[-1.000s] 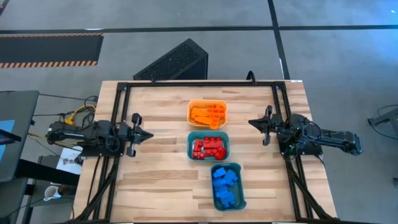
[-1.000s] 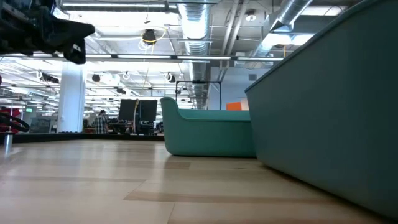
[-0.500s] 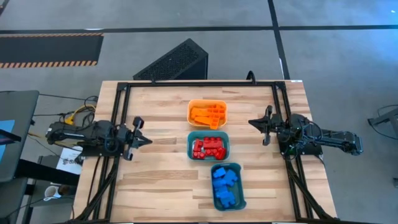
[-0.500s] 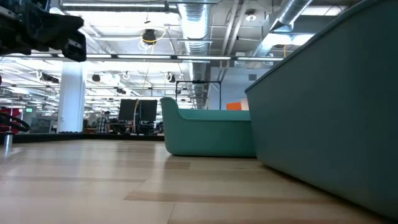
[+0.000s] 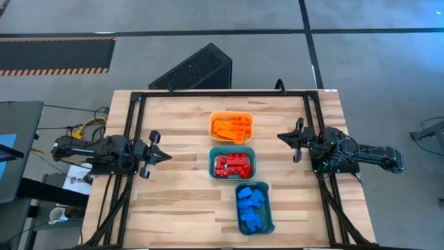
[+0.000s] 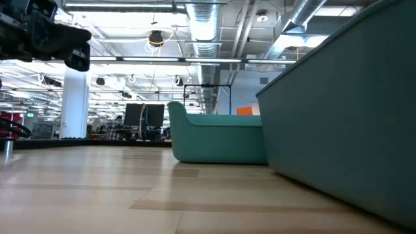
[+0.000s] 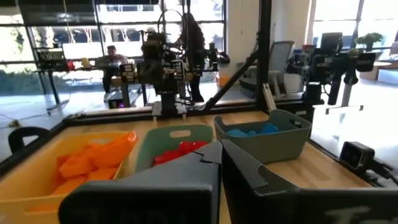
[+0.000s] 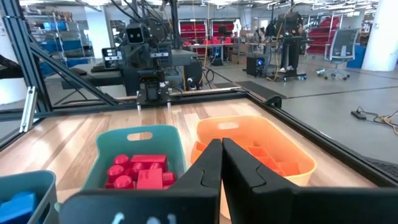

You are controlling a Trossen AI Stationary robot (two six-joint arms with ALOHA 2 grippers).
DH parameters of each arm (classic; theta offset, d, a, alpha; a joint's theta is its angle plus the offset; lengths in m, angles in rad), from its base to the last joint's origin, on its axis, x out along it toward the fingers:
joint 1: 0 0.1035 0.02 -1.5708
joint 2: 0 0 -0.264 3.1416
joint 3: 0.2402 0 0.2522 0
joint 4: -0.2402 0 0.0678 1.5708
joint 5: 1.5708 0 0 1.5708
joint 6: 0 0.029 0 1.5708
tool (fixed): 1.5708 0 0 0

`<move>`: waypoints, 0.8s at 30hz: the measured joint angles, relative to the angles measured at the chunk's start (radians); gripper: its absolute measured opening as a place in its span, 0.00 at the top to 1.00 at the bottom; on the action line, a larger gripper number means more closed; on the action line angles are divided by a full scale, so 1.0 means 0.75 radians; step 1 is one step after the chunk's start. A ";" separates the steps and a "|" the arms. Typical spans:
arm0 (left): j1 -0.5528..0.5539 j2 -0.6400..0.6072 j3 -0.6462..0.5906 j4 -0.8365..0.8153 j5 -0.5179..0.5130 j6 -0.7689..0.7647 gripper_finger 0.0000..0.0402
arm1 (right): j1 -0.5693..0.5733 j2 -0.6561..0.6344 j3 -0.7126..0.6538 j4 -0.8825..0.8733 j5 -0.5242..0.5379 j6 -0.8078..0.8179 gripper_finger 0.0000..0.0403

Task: Sort & place blocks by color
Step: Return to Home Position

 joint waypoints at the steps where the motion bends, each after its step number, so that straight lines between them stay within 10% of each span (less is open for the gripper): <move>1: 0.000 0.000 0.000 0.000 0.000 -0.012 1.00 | 0.000 0.000 0.000 0.000 0.000 0.000 0.93; 24: 0.000 0.021 -0.003 -0.017 -0.085 -0.133 1.00 | 0.000 0.000 0.000 0.000 0.000 0.000 0.93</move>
